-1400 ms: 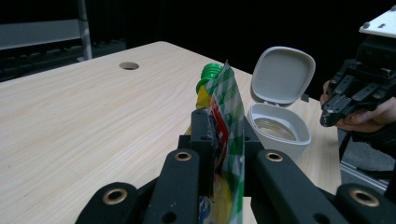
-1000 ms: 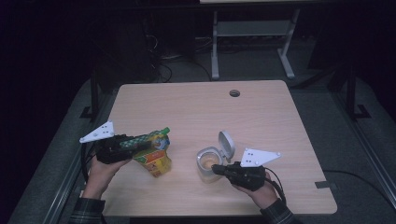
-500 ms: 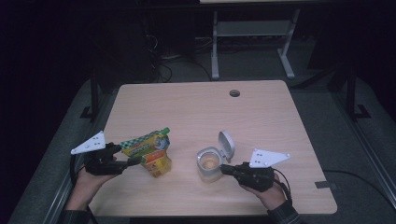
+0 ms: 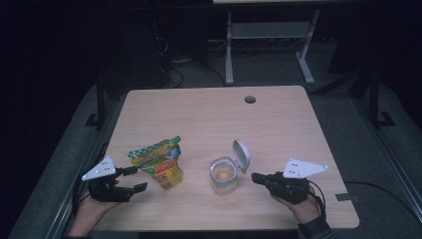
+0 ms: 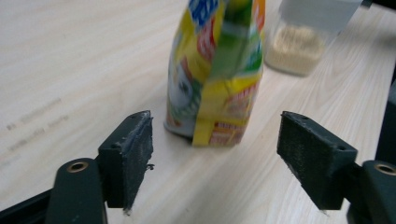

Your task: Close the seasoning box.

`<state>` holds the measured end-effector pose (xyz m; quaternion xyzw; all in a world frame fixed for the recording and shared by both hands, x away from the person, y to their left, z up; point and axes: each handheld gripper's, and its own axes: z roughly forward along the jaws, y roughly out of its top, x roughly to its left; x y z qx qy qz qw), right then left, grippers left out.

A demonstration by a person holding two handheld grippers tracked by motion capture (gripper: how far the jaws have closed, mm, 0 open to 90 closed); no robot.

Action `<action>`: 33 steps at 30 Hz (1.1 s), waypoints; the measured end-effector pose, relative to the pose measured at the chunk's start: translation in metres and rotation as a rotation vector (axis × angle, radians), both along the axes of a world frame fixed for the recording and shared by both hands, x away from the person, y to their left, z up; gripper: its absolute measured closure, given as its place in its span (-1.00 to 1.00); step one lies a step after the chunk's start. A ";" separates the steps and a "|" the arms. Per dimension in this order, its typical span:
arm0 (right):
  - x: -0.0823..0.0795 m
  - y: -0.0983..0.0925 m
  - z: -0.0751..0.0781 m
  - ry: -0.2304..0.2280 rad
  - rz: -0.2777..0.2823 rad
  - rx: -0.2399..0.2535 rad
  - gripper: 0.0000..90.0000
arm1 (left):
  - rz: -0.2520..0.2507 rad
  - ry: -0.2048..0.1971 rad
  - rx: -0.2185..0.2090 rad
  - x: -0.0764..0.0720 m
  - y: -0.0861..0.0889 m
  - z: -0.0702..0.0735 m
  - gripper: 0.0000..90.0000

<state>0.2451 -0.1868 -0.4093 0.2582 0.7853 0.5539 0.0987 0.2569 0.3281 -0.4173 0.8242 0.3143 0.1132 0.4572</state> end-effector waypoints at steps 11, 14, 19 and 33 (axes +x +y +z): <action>0.024 -0.011 -0.002 -0.003 -0.113 0.004 1.00 | 0.048 0.071 0.098 -0.007 -0.007 -0.025 -0.57; 0.030 -0.007 0.001 -0.005 -0.116 0.010 1.00 | 0.053 0.072 0.117 -0.008 -0.007 -0.028 -0.60; 0.037 0.002 0.005 -0.014 -0.109 0.022 1.00 | 0.060 0.074 0.124 -0.007 -0.006 -0.029 -0.62; 0.042 0.015 0.008 -0.019 -0.083 0.027 1.00 | 0.059 0.074 0.135 -0.006 -0.010 -0.030 -0.64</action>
